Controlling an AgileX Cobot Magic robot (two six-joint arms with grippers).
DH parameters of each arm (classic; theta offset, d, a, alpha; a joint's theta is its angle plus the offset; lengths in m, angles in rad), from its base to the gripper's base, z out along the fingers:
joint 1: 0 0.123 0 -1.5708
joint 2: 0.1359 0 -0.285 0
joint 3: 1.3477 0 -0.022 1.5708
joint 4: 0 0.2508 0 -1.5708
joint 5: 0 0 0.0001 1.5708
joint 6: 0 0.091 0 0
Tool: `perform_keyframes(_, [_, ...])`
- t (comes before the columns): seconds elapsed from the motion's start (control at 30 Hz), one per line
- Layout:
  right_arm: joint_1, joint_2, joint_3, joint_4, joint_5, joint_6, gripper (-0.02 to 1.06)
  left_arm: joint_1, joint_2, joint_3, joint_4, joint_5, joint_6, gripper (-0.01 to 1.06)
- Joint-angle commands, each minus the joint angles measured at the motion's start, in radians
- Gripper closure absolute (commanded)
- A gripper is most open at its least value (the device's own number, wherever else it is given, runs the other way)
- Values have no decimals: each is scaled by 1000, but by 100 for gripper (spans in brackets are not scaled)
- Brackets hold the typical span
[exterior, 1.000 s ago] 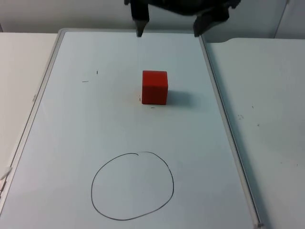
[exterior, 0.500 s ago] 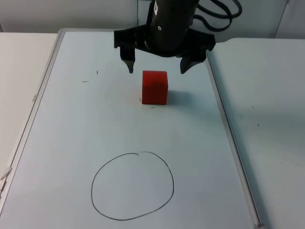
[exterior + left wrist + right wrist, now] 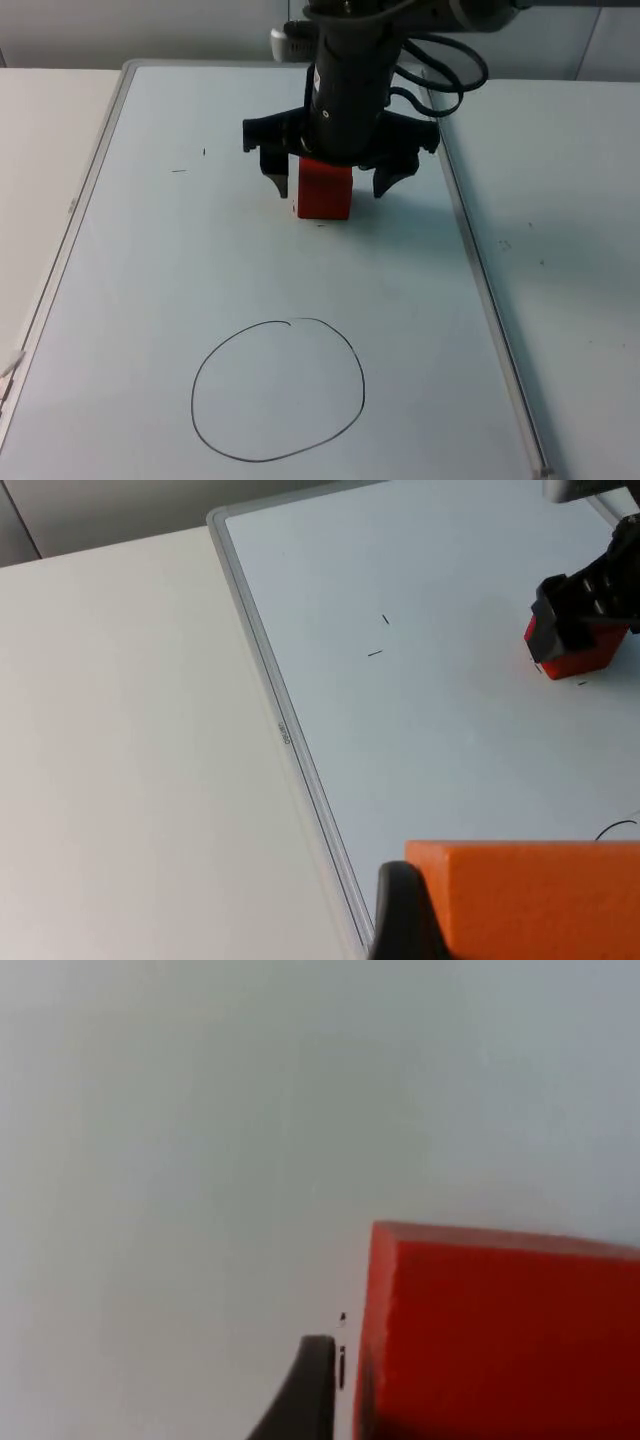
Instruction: Pick up one cube with the left hand and another cube with the right hand. First place the cube in the right hand at the target position, then stack the cube in the left hand on top.
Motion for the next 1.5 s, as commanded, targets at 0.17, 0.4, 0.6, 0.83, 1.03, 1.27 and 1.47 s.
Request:
perform_keyframes(0.17, [-10,0,-8,1,-24,7,45,-6,-7,5,-2,-20,-5,93])
perform_keyframes(0.4, [-5,-29,-10,1,-8,-68,101,-6,-7,14,0,-27,-5,93])
perform_keyframes(0.6, [-5,-166,-10,-1,14,-220,105,-6,-7,14,6,-27,-5,93])
perform_keyframes(0.83, [-5,-400,-10,1,85,-390,105,-6,-7,14,10,-25,-5,93])
perform_keyframes(1.03, [-5,-600,-8,60,165,-583,105,-6,-7,14,21,-25,-5,93])
perform_keyframes(1.27, [-5,-830,17,205,229,-751,105,-6,-7,14,33,-25,-5,93])
perform_keyframes(1.47, [-5,-1058,261,210,170,-779,105,-6,-7,14,36,-25,-5,93])
